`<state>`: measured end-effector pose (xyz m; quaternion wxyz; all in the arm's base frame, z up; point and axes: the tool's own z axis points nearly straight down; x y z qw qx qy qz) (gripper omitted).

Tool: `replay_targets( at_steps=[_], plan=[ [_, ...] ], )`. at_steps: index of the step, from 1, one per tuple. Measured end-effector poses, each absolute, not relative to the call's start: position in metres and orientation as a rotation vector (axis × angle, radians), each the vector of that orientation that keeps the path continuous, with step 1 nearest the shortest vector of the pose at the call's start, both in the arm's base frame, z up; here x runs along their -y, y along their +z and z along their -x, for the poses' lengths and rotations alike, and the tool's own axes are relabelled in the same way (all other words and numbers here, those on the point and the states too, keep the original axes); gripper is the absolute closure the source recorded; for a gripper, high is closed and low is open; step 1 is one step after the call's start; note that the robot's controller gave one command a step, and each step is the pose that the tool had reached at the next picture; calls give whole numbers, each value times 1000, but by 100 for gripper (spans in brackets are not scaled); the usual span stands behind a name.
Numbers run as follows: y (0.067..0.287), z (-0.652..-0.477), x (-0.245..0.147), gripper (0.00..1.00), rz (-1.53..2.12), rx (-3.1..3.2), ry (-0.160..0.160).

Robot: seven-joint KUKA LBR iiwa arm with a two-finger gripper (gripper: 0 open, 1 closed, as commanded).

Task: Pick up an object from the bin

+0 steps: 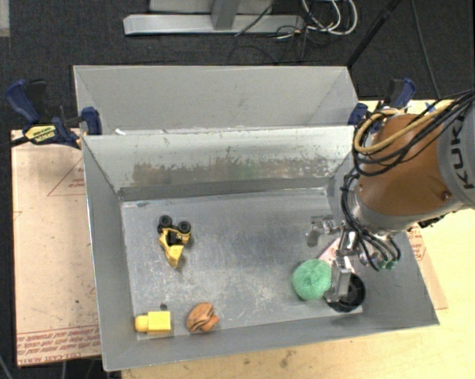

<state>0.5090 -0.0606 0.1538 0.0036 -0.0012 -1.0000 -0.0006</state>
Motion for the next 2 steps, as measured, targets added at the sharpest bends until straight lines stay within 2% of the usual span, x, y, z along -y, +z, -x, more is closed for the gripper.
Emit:
replay_targets(
  at_steps=[1,2],
  plan=[
    [158,-511,60,0,0,3142,-1],
    [103,-513,87,0,-184,3140,0]
  ],
)
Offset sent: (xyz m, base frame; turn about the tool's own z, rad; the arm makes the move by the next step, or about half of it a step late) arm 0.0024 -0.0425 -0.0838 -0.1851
